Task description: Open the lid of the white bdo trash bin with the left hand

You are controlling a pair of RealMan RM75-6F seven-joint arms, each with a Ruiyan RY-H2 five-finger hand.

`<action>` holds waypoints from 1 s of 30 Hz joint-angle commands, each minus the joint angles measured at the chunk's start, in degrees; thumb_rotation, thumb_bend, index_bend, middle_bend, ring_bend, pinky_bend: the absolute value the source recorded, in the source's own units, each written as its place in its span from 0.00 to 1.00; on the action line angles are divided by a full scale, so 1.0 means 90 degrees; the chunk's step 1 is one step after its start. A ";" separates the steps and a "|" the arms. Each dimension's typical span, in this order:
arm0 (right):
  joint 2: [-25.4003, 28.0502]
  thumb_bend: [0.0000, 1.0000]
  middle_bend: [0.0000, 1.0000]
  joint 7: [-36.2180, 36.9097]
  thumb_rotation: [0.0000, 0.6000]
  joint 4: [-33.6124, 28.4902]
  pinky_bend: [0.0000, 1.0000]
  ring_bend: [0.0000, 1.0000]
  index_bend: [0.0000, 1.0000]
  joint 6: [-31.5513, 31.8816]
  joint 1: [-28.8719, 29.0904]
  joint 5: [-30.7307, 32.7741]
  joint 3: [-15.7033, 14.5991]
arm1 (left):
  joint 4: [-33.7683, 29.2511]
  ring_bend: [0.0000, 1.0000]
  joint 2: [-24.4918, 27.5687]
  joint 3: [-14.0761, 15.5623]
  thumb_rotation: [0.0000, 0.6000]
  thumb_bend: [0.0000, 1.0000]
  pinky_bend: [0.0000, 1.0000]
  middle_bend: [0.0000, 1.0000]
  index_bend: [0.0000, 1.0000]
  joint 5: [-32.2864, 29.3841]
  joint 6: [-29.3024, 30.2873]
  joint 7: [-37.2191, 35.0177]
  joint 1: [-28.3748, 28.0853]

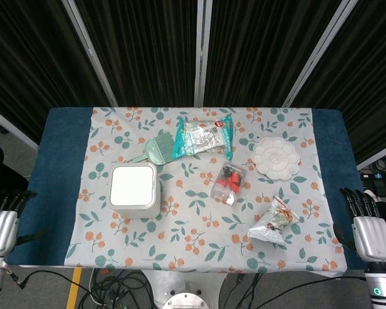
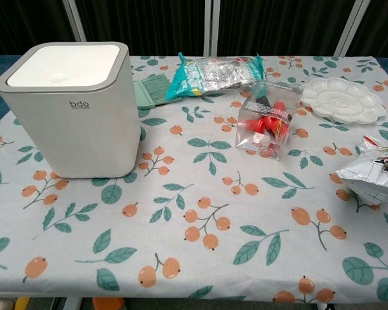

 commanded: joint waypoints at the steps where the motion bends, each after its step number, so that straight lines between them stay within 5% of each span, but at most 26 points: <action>1: 0.0127 0.31 0.06 0.0108 1.00 -0.0070 0.00 0.00 0.00 -0.0059 0.0022 -0.0029 0.0038 | 0.0009 0.14 -0.0014 0.0009 0.96 0.00 0.00 0.19 0.22 -0.0008 0.0007 0.0008 0.0017; 17: 0.0793 0.32 0.05 0.0248 1.00 -0.0601 0.00 0.00 0.01 -0.0169 0.0060 -0.0227 0.0142 | -0.0029 0.14 0.0007 0.0110 0.96 0.00 0.00 0.19 0.22 0.0453 0.0083 0.0073 -0.0043; 30: 0.1655 0.31 0.04 -0.0288 1.00 -0.1665 0.00 0.00 0.01 -0.0330 0.0267 -0.0137 0.0450 | -0.0521 0.14 0.0483 -0.0034 0.96 0.00 0.00 0.19 0.22 0.2373 -0.1118 -0.1327 -0.1991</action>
